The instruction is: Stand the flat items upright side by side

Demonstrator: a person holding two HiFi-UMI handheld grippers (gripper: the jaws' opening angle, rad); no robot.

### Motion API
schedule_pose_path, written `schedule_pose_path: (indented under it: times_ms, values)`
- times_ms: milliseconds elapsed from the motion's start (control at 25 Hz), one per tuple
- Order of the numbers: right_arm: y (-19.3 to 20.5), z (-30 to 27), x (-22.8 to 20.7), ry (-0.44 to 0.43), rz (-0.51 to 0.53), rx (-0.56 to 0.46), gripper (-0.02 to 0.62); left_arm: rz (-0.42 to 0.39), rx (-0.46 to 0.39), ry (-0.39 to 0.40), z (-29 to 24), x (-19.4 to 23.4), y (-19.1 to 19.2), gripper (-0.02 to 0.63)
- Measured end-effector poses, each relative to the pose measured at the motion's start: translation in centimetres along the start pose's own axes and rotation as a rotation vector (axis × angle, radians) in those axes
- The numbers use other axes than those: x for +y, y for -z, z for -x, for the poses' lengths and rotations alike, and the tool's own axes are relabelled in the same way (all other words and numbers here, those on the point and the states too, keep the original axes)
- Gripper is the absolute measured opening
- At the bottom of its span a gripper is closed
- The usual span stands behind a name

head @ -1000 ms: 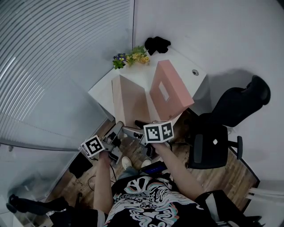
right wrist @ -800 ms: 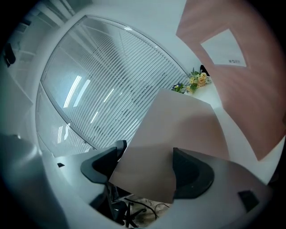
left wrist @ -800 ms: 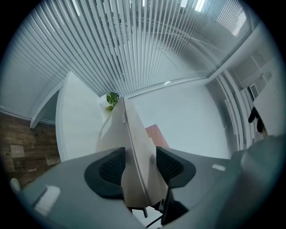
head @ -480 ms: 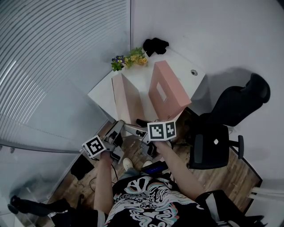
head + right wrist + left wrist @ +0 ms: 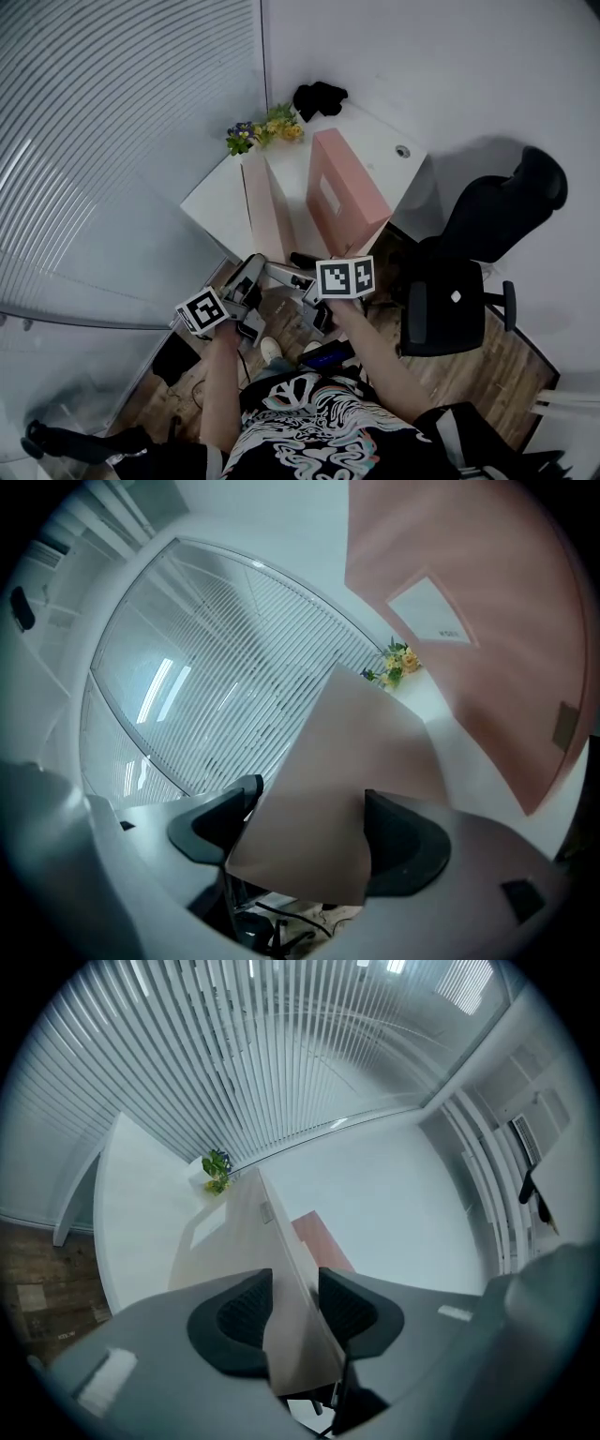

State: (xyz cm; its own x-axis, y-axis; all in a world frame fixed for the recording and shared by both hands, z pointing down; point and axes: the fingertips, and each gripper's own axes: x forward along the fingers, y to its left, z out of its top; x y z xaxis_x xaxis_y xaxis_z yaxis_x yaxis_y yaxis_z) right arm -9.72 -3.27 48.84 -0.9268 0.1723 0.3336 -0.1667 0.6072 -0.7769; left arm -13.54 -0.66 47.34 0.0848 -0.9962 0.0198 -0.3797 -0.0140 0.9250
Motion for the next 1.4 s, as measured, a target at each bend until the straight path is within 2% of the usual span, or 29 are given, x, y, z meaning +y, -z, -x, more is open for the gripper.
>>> schedule_pose_path:
  times_ms: [120,280,440,560,720,880,1000,1160,1320,1400]
  values:
    - [-0.2,0.3,-0.1,0.005,0.015,-0.021,0.385,-0.06,0.017,-0.015,-0.1,0.4,0.0,0.138]
    - [-0.6,0.8,-0.4,0.035,0.079,-0.021,0.379,0.008,-0.003,0.02,-0.8,-0.1,0.3,0.173]
    - [-0.9,1.4,-0.6,0.034,0.091,-0.034,0.379,-0.022,0.0,0.015,-1.2,-0.1,0.5,0.19]
    - [-1.1,2.1,-0.9,0.037,0.105,-0.056,0.377,0.003,0.0,0.019,-1.7,-0.5,1.1,0.198]
    - [-1.3,2.2,-0.6,0.029,0.11,-0.099,0.356,-0.026,0.002,0.013,-1.2,-0.2,0.7,0.207]
    - [-2.5,3.5,-0.6,0.018,0.114,-0.137,0.35,-0.036,0.041,0.012,-2.1,0.0,1.0,0.236]
    - [-3.5,3.9,0.0,0.019,0.123,-0.166,0.35,-0.065,0.065,0.021,-2.8,0.1,0.6,0.225]
    - [-4.4,3.7,0.2,0.106,0.215,-0.151,0.35,-0.011,0.11,0.072,-3.9,0.0,-0.7,0.216]
    - [-4.9,3.3,-0.6,0.222,0.279,-0.118,0.35,-0.055,0.171,0.129,-5.1,0.2,-2.0,0.216]
    - [-5.2,2.8,-0.8,0.265,0.289,-0.096,0.36,-0.043,0.212,0.15,-5.7,0.3,-2.0,0.216]
